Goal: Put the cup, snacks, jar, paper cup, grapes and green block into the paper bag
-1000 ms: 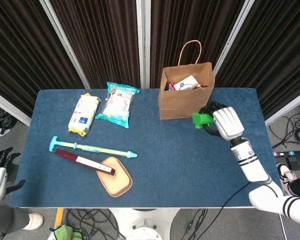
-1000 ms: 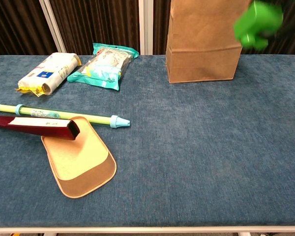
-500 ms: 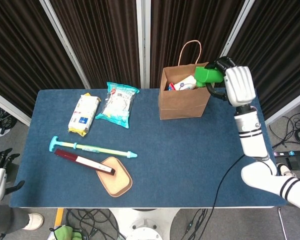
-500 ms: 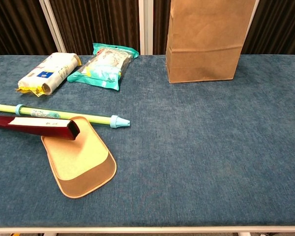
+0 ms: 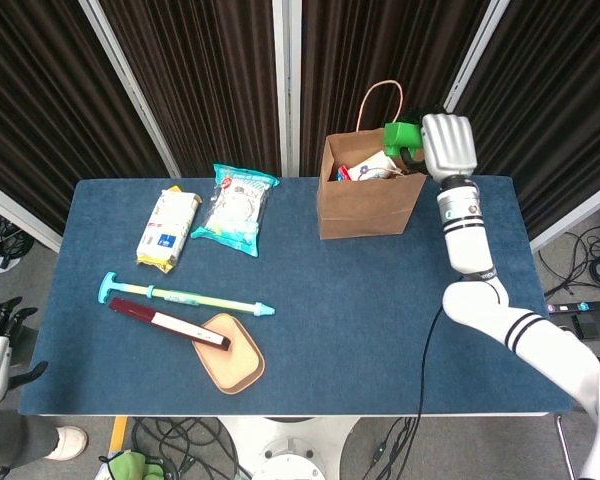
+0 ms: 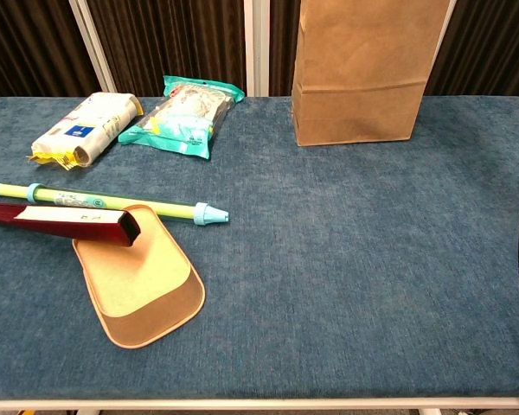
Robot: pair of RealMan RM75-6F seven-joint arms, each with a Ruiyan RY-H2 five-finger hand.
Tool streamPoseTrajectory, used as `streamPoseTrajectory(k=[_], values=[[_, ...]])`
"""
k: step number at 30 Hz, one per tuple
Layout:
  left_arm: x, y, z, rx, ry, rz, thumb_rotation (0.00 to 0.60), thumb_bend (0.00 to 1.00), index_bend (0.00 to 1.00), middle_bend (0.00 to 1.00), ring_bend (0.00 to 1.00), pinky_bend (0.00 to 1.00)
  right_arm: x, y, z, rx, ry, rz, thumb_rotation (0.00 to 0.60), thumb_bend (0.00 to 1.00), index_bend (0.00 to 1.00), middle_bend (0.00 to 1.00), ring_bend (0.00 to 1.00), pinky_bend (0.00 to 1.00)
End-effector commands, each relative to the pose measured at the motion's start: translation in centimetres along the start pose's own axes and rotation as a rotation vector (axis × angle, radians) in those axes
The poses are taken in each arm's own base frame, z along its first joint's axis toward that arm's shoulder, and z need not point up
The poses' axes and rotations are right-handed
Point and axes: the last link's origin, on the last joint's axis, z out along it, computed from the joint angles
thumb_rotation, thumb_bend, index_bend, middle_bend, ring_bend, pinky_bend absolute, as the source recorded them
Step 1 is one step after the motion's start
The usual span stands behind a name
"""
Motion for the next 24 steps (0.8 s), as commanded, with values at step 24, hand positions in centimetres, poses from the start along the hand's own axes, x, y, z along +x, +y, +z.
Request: streamPoseTrajectory(k=[24], values=[[0.1,0.3,0.5,-0.029,0.020,-0.001,0.600,0.00,0.29,0.23,0.16,0.14,5.6,6.9,-14.4,0.110,0.103,0.100,0.600,0.18,0.10,0.23,0.12,0.31]])
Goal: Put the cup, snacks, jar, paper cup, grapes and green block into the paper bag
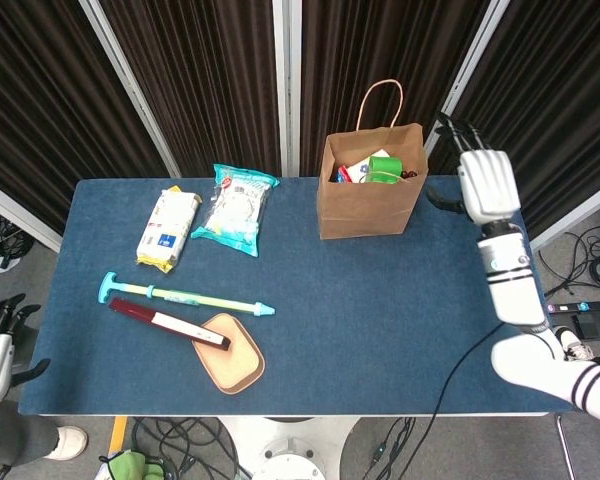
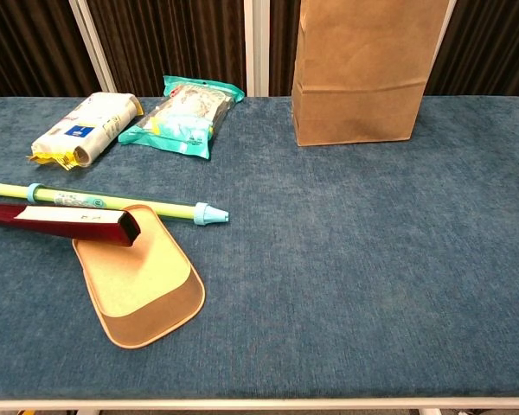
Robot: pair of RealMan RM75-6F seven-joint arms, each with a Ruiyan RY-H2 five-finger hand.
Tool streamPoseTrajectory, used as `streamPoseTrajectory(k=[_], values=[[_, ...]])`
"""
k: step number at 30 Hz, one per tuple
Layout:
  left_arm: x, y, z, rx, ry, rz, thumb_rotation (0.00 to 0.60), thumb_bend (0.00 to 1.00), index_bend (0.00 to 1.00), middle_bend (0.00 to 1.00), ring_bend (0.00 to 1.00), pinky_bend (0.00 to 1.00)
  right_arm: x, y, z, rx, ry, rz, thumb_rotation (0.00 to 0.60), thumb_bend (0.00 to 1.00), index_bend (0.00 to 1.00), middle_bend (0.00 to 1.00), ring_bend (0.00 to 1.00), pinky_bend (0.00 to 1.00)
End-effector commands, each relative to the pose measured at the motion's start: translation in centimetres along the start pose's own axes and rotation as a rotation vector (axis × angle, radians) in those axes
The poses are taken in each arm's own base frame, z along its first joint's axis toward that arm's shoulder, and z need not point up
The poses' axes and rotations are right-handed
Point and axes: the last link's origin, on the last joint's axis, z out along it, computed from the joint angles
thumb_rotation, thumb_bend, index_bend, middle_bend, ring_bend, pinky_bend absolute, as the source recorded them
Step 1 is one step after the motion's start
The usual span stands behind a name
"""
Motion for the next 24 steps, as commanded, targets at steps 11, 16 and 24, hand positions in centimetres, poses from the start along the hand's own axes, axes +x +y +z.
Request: streamPoseTrajectory(k=[11,16,24], values=[[0.1,0.5,0.5,-0.012,0.019,0.011,0.600,0.00,0.29,0.23,0.16,0.14,0.3,8.8,-19.9,-0.162,-0.161,-0.151,0.600,0.18,0.08,0.16,0.08,0.29],[0.0,0.7,0.5,-0.021,0.018,0.019,0.600,0.00,0.29,0.23,0.16,0.14,-1.3,9.2,-24.1,-0.162,-0.203,-0.147,0.600,0.19,0.00,0.04,0.00,0.11],[-0.4,0.9,0.4,-0.029,0.008,0.016,0.600,0.00,0.29,0.23,0.16,0.14,-1.5,9.0,-26.7,-0.181,-0.173,-0.116,0.600,0.19,0.00,0.03,0.00,0.08]])
